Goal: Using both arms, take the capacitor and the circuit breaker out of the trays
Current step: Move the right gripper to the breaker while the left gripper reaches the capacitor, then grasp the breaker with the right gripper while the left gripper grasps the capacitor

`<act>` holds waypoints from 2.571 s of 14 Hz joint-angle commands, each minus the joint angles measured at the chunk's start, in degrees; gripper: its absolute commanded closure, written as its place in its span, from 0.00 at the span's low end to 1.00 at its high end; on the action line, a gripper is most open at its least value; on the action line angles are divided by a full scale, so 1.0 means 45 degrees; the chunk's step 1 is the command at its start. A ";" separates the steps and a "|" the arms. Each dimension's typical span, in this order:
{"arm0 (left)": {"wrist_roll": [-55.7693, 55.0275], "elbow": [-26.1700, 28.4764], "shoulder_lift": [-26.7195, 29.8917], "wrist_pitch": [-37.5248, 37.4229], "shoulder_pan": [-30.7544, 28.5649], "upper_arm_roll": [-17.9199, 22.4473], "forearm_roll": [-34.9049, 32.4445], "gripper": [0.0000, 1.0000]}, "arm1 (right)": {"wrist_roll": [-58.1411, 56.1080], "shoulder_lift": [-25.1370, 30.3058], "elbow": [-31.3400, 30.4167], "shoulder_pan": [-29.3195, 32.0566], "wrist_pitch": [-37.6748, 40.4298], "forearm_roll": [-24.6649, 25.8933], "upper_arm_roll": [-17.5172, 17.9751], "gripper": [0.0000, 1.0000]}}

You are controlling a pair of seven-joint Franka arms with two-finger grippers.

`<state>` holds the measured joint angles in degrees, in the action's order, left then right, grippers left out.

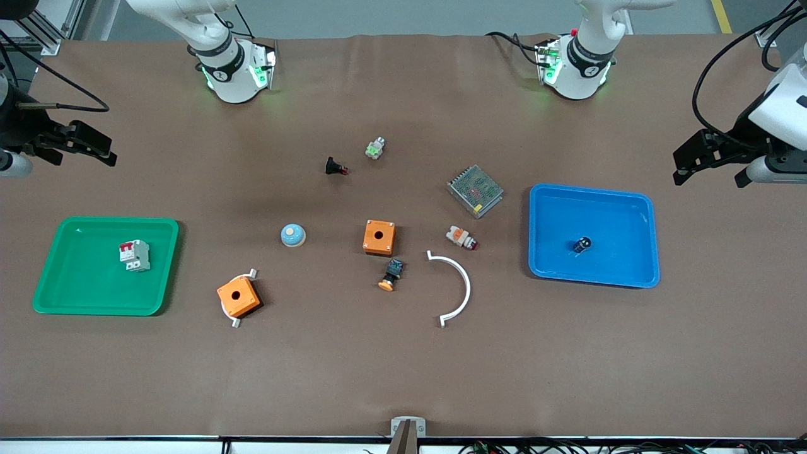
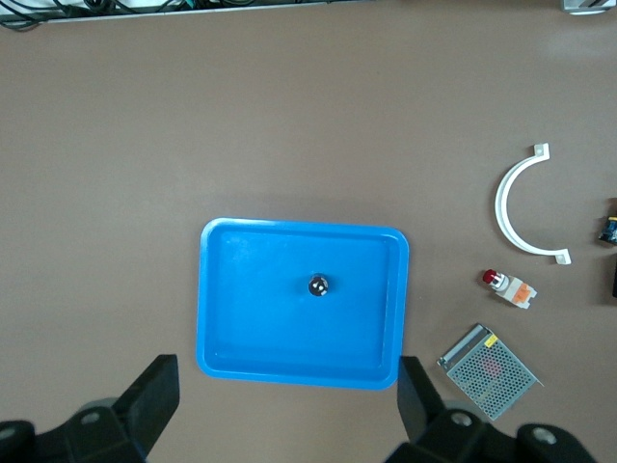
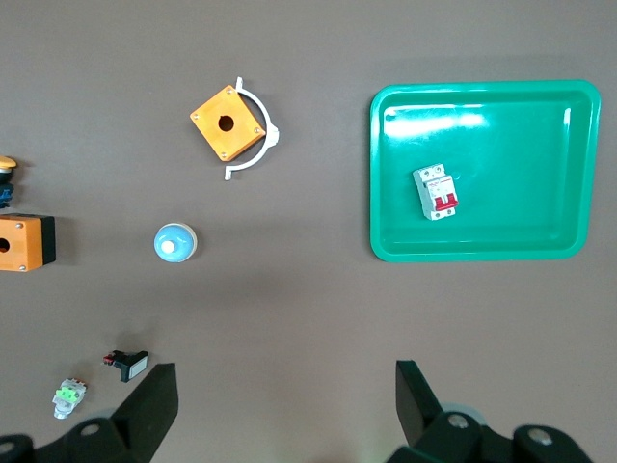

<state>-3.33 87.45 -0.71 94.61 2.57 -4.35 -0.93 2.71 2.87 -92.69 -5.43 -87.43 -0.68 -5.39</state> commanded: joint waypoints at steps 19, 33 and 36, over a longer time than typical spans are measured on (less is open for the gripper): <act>0.1405 0.3940 -0.5250 0.6001 0.0387 -0.0401 -0.0477 0.00 | -0.4564 -0.5653 -0.0985 0.2846 -0.5450 0.0502 -0.0092 0.00; 0.1385 0.6543 -0.5780 0.8840 0.0113 -0.0342 -0.1747 0.24 | -0.6520 -0.8625 -0.0965 0.3882 -0.6859 0.0482 -0.0072 0.23; 0.1210 0.6524 -0.5760 0.8743 0.0133 -0.0362 -0.1747 0.58 | -0.6617 -0.8685 -0.0946 0.3805 -0.6996 0.0502 -0.0072 0.49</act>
<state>2.40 115.73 -27.77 133.51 3.51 -5.74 -7.72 -26.33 -35.53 -98.22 11.26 -119.00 0.89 -6.40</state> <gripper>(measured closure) 0.414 0.361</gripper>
